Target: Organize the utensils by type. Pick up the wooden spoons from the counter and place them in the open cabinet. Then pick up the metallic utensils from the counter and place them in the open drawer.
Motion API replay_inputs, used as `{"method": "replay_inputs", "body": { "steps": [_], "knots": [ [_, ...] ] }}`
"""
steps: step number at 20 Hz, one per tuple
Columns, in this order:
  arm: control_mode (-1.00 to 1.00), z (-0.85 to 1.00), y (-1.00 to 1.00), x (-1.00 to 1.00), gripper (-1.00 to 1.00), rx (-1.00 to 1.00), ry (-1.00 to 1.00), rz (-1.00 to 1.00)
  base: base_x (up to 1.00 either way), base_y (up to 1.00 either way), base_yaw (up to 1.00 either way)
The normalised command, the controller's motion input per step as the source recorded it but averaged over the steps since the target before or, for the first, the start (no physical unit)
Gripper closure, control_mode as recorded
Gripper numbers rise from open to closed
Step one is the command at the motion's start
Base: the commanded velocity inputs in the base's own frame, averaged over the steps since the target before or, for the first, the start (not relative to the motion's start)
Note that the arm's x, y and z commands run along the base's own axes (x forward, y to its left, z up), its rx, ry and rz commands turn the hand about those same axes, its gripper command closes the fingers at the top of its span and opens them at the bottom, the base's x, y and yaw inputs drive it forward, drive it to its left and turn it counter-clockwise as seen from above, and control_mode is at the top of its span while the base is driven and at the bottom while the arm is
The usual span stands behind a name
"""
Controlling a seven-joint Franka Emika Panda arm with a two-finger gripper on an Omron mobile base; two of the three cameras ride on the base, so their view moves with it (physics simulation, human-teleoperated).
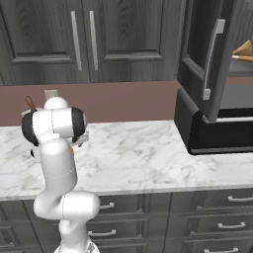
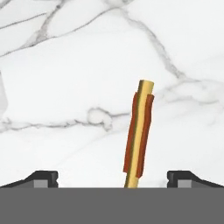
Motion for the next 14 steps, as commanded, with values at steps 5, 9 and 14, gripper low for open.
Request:
{"method": "replay_inputs", "body": {
  "steps": [5,9,14],
  "knots": [
    [-1.0,-0.56,-0.01,0.1,-1.0,0.0,-0.06,0.08,0.0,0.0,0.0],
    [-1.0,-0.68,0.0,0.0,1.0,0.0,-0.1,0.07,0.0,0.0,0.0],
    [-1.0,-0.69,-0.01,-0.06,1.0,0.0,-0.13,0.02,0.0,0.0,0.0]
  ]
}}
